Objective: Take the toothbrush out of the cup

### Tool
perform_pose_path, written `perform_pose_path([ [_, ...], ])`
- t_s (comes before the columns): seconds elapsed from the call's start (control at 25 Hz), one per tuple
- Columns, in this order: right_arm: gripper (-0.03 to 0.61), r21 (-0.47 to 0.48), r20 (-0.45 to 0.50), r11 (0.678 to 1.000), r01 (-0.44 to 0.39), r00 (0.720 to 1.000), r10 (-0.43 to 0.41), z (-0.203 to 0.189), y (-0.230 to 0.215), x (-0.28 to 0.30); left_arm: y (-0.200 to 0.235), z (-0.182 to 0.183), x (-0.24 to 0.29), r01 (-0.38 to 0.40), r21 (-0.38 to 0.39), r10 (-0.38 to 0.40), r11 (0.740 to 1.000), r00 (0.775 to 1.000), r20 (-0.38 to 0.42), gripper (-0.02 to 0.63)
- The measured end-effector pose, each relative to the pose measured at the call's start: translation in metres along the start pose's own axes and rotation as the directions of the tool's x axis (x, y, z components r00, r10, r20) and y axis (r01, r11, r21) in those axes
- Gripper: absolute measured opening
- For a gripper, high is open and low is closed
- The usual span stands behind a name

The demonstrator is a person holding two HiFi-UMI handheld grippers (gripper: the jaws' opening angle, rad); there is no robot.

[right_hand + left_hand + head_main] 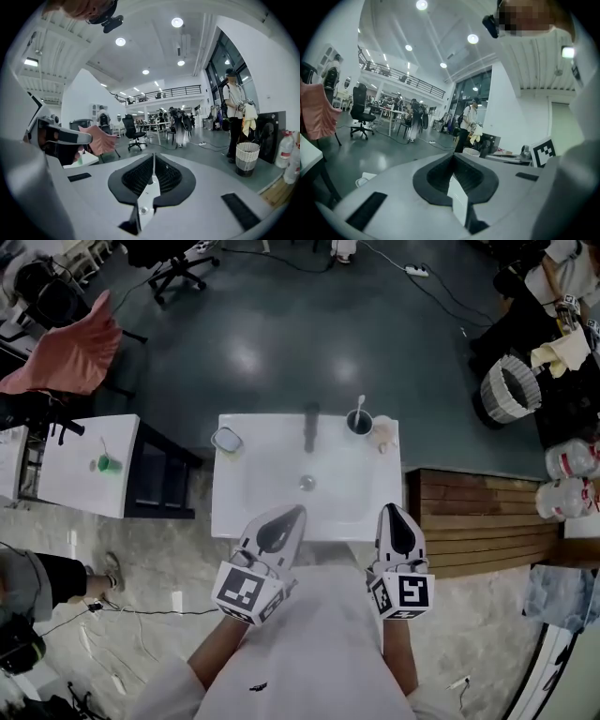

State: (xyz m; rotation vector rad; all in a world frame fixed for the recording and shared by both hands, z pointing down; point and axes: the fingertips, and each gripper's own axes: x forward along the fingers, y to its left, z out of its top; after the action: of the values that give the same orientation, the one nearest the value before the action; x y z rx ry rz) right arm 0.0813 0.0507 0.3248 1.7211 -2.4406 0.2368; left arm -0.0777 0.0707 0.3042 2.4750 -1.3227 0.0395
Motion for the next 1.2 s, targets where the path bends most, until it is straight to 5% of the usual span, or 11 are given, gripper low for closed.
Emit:
perform_pose_path([
  [1.2, 0.033, 0.068, -0.092, 0.983, -0.173, 0.980, 0.179, 0.004, -0.055, 0.127, 0.023, 0.017, 0.101, -0.164, -0.038, 0.162, 0.986, 0.986, -0.049, 0.002],
])
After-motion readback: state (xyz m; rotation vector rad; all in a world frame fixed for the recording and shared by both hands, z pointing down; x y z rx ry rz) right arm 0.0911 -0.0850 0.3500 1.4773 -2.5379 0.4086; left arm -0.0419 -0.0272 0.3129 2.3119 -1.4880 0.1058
